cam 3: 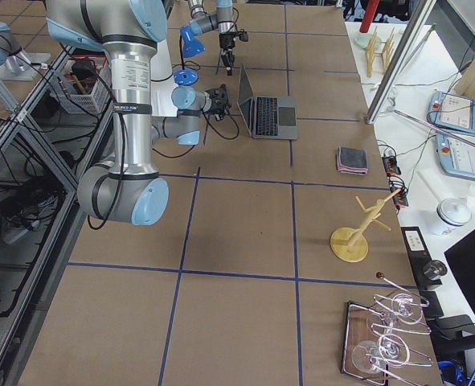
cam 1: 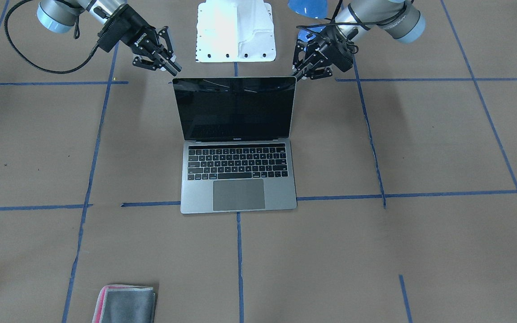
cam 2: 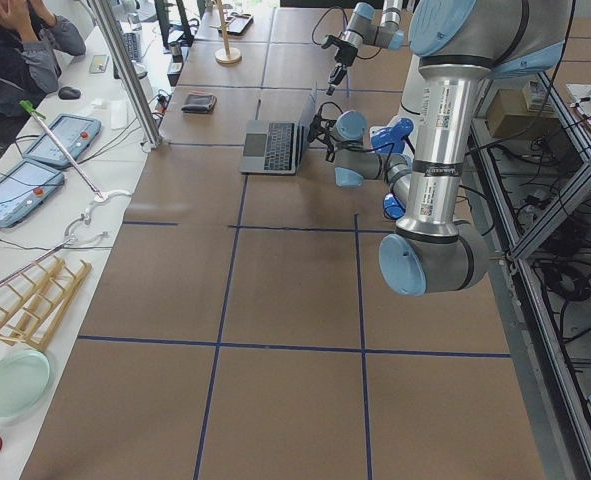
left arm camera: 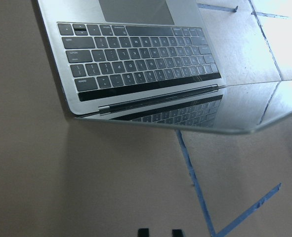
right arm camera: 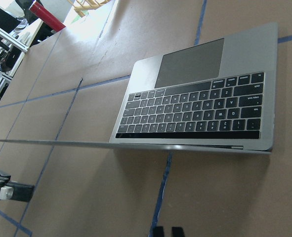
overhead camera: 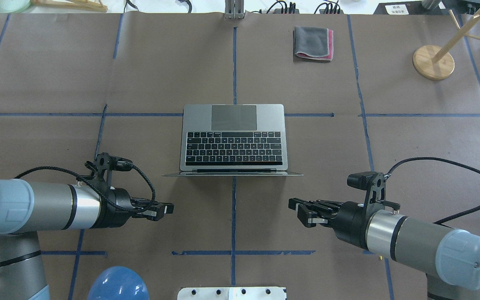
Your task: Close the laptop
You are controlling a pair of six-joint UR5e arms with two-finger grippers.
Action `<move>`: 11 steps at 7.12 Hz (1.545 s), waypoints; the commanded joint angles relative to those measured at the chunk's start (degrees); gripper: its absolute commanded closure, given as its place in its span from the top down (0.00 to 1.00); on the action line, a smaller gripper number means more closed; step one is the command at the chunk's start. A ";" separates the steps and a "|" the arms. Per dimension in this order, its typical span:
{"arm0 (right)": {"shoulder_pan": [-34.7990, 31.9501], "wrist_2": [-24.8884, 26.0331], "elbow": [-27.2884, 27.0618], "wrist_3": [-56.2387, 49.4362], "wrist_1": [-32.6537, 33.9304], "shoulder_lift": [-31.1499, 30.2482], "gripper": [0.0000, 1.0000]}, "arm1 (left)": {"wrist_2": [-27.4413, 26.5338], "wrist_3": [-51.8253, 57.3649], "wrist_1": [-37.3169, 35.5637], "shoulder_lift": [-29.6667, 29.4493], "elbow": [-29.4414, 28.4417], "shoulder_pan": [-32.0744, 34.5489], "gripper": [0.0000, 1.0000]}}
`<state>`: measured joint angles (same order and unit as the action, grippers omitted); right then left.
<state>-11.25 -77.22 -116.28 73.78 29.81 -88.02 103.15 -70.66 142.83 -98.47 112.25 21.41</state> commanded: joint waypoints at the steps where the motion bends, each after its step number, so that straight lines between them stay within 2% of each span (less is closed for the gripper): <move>1: 0.09 0.84 1.23 0.40 1.66 3.28 0.04 | -0.32 -4.38 -0.10 -1.54 -0.11 -0.05 0.01; 4: -0.35 3.21 1.67 0.40 2.44 4.16 0.02 | -0.58 -4.66 -0.01 -1.72 0.07 0.47 0.00; 11: -5.36 2.78 2.02 0.31 5.61 5.13 0.02 | -0.41 -4.84 -2.37 -4.17 -0.54 6.35 0.00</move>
<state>-15.82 -74.30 -114.41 74.09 35.35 -82.89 102.71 -75.41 141.75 -101.53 111.96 26.58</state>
